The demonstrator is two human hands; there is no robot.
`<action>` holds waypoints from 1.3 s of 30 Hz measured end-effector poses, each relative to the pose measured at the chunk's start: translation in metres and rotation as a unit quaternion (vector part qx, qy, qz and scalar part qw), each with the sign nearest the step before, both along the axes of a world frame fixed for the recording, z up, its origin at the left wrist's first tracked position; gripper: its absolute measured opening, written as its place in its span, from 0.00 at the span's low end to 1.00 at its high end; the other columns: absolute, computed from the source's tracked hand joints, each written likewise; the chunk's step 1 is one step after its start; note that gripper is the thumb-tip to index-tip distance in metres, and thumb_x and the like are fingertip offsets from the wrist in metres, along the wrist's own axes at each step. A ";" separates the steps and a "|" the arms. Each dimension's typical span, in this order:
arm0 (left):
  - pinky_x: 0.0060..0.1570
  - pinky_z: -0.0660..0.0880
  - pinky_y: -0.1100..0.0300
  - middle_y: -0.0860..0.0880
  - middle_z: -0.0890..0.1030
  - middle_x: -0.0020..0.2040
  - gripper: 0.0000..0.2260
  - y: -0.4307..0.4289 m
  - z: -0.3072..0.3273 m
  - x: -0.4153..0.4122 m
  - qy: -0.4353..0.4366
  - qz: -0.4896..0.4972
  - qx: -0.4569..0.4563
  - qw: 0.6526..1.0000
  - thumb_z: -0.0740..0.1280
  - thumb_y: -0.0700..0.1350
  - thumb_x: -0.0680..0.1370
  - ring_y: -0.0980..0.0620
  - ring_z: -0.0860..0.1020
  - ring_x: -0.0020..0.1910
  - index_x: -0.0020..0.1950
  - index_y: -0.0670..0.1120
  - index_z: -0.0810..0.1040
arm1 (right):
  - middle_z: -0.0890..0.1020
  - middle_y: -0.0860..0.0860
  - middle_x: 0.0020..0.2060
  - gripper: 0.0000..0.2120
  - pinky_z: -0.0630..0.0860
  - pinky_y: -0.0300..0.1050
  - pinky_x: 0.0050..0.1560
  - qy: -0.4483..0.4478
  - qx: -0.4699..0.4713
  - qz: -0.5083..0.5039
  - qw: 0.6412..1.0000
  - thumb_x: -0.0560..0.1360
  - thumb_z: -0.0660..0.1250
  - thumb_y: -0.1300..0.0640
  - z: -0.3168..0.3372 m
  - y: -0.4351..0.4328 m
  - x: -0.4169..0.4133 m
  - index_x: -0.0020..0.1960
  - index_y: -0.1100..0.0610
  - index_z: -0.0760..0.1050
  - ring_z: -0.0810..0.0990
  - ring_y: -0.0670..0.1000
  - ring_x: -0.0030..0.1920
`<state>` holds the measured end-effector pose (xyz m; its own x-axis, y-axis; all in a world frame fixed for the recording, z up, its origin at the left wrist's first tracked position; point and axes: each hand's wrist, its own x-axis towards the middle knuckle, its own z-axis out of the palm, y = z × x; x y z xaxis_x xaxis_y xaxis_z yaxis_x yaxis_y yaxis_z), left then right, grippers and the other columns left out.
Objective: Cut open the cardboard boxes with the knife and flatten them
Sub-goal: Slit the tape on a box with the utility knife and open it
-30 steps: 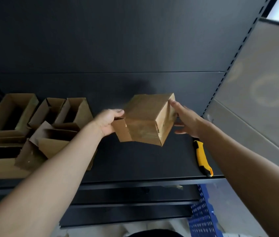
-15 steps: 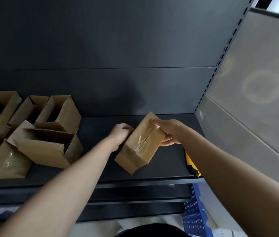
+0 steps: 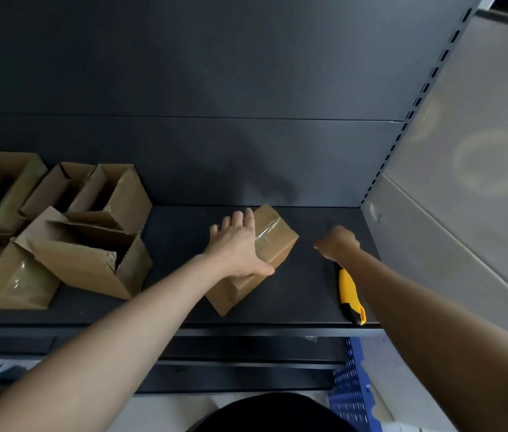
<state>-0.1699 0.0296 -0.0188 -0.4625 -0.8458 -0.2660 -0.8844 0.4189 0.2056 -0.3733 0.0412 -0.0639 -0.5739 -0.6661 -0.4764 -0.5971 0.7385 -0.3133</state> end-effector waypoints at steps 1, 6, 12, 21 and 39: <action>0.71 0.54 0.50 0.45 0.55 0.74 0.54 -0.001 0.000 0.001 0.012 -0.010 0.012 1.000 0.72 0.62 0.67 0.44 0.56 0.73 0.78 0.43 0.41 | 0.70 0.60 0.65 0.28 0.70 0.54 0.64 0.024 0.020 -0.016 0.999 0.76 0.67 0.53 -0.007 0.006 -0.005 0.71 0.63 0.64 0.69 0.61 0.65; 0.74 0.41 0.49 0.52 0.53 0.76 0.50 -0.012 0.002 0.007 0.015 -0.075 0.038 0.996 0.73 0.58 0.66 0.48 0.50 0.75 0.78 0.54 0.44 | 0.65 0.59 0.68 0.33 0.67 0.54 0.66 0.038 0.056 -0.052 0.996 0.74 0.71 0.56 -0.041 0.026 -0.017 0.73 0.61 0.59 0.65 0.60 0.68; 0.68 0.53 0.48 0.54 0.55 0.74 0.50 -0.019 -0.002 0.015 0.036 -0.031 0.088 0.995 0.75 0.55 0.65 0.48 0.53 0.71 0.76 0.61 0.45 | 0.66 0.63 0.67 0.22 0.71 0.56 0.62 0.025 0.007 0.010 1.000 0.77 0.61 0.64 -0.039 0.023 -0.024 0.70 0.64 0.63 0.68 0.64 0.66; 0.69 0.63 0.49 0.55 0.56 0.67 0.49 -0.030 -0.007 0.023 0.112 0.002 0.084 0.990 0.77 0.55 0.63 0.51 0.56 0.69 0.76 0.52 0.51 | 0.79 0.56 0.40 0.11 0.71 0.46 0.38 -0.056 -0.169 0.299 0.938 0.82 0.55 0.55 0.051 0.009 -0.010 0.48 0.58 0.74 0.74 0.53 0.37; 0.68 0.65 0.49 0.52 0.60 0.69 0.46 -0.045 -0.011 0.035 0.129 -0.055 0.054 0.989 0.77 0.54 0.64 0.52 0.59 0.69 0.75 0.48 0.56 | 0.80 0.50 0.51 0.15 0.66 0.44 0.38 0.321 -0.053 0.521 0.789 0.76 0.58 0.61 0.102 0.009 0.059 0.59 0.50 0.76 0.79 0.56 0.48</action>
